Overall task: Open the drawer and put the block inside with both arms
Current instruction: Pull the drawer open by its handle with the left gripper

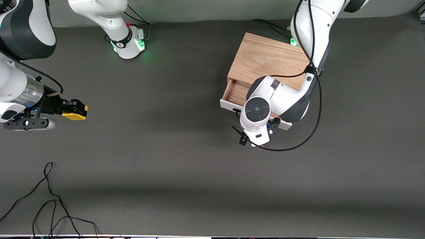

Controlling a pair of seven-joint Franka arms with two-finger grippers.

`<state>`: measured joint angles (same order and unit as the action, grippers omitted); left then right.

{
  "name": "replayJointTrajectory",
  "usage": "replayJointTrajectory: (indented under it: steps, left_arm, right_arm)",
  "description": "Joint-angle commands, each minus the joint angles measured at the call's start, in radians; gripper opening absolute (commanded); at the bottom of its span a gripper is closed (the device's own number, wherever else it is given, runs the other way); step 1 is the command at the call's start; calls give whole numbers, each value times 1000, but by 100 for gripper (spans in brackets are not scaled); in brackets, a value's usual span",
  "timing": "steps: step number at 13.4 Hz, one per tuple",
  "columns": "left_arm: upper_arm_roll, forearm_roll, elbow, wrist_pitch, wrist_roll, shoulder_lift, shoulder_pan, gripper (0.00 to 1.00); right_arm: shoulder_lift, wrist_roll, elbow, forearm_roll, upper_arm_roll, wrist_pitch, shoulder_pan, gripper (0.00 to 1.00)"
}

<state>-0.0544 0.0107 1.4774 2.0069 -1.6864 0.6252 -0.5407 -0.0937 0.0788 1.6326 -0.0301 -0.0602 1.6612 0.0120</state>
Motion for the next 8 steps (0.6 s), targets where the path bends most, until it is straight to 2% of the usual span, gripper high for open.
replayJointTrajectory:
  steps: [1,8]
  left_arm:
    - [2,-20,-78,115,10,57,-2,100]
    - [18,-20,-94,178,8,57,1,100]
  right_arm:
    - [-12,29,-30,9,0,-20,9,0]
    - [-12,36,-30,7,-1,-20,13,0]
